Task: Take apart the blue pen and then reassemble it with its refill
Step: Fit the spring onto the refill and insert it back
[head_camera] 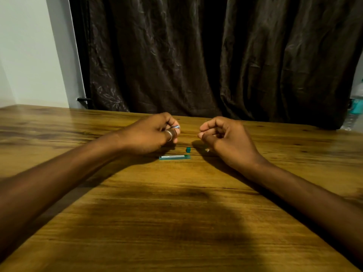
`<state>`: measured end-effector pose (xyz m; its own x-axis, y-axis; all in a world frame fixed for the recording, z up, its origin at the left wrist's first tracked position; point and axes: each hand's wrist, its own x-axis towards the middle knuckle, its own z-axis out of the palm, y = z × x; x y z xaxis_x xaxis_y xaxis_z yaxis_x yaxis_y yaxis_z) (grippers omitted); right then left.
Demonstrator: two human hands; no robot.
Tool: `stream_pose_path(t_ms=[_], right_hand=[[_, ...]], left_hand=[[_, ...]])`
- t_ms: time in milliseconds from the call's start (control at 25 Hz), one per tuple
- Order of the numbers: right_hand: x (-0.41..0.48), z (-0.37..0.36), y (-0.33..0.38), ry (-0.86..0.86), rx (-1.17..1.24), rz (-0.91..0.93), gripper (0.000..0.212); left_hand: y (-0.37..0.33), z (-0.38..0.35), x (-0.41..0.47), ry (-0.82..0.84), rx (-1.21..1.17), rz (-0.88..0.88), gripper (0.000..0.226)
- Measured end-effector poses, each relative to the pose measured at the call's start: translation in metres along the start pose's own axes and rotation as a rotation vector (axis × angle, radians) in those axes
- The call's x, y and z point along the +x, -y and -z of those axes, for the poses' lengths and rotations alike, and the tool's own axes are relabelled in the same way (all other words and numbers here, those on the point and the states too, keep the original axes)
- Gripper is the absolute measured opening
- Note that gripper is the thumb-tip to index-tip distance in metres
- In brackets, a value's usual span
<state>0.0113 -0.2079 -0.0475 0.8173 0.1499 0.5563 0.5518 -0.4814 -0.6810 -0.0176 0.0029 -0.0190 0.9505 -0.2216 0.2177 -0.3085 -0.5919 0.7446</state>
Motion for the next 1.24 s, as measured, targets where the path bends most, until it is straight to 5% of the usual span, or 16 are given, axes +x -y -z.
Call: stream_pose_path(t_ms=[400,720,1240], right_hand=[[-0.007,-0.009,0.005,0.195,-0.450,0.344,0.027],[-0.005,-0.012,0.000,0.304,-0.470,0.390,0.023],[-0.006,-0.011,0.002,0.232,-0.459,0.354,0.016]], left_hand=[[-0.001,0.008,-0.002,0.227,0.474,0.013,0.022],[0.001,0.007,0.000,0.290,0.416,0.009,0.005],[-0.001,0.003,0.001,0.297,0.348,0.076,0.019]])
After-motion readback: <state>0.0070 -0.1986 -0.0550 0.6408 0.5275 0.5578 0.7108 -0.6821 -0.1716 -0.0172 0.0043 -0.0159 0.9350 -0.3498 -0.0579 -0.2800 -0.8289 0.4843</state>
